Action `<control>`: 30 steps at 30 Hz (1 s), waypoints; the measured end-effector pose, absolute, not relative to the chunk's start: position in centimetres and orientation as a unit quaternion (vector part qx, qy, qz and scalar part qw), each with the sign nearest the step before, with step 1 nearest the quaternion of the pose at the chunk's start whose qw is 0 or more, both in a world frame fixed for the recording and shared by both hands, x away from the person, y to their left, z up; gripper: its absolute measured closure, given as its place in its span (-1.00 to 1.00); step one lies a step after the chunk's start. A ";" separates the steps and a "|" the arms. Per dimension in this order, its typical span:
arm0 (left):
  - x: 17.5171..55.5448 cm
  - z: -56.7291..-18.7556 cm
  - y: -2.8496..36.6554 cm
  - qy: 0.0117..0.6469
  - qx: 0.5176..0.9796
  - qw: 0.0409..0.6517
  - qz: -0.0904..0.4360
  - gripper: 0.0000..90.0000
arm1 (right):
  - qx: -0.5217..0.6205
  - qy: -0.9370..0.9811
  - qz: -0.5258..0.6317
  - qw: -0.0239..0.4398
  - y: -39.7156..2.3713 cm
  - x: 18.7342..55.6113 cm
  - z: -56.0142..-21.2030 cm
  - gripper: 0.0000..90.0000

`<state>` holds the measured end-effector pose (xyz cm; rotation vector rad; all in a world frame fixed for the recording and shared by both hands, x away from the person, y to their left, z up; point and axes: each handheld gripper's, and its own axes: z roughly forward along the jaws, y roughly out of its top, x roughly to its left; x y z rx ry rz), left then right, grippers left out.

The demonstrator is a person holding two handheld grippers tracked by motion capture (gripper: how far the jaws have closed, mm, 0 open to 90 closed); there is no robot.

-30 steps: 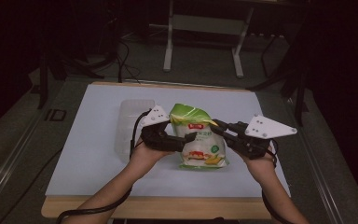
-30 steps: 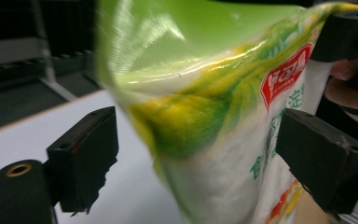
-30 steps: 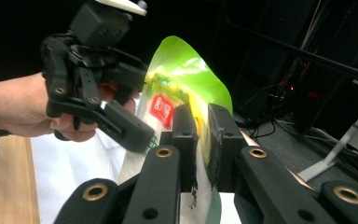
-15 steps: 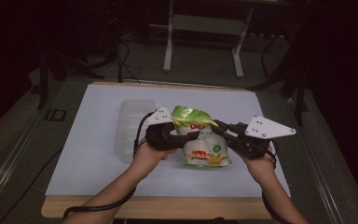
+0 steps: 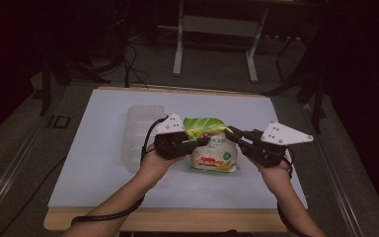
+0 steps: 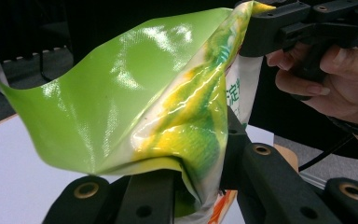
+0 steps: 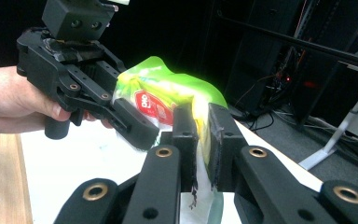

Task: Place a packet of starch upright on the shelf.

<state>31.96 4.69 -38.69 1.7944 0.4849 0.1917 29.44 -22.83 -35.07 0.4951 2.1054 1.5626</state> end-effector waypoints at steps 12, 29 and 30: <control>32.2 -36.3 5.2 0.173 0.783 0.590 0.096 0.79 | 0.170 0.756 0.583 0.243 -22.9 29.2 -33.7 0.76; 33.9 -34.3 8.7 0.173 0.776 0.597 0.108 0.79 | 0.221 0.727 0.607 0.234 -24.7 29.6 -33.8 0.02; 34.1 -34.2 9.0 0.174 0.776 0.597 0.111 0.79 | 0.223 0.726 0.608 0.232 -24.9 29.5 -33.8 -0.04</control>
